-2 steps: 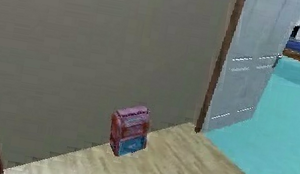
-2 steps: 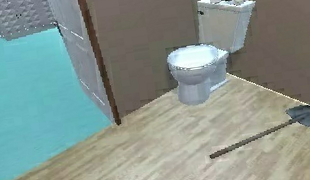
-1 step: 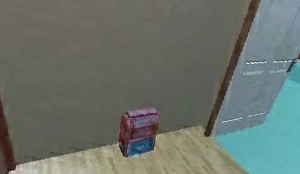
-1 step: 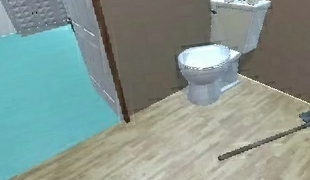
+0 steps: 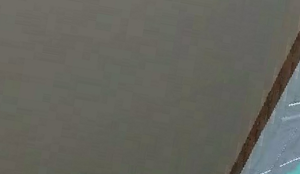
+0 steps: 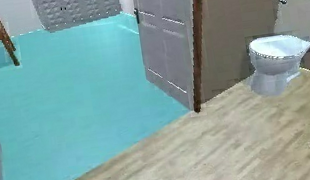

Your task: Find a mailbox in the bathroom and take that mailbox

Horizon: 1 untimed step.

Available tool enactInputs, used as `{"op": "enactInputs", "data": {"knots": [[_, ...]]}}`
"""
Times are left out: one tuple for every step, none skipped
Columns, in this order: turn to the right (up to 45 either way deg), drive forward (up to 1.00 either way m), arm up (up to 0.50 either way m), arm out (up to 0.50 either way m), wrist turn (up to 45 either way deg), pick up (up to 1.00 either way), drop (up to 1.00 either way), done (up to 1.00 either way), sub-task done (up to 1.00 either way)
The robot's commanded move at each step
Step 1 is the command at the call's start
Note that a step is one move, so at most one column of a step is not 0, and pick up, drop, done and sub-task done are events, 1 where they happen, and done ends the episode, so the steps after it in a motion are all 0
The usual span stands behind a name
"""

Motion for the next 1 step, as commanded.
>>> {"op": "enactInputs", "data": {"knots": [[-45.0,0.00,0.00,0.00,0.0,0.00,0.00,0.00,0.00]]}}
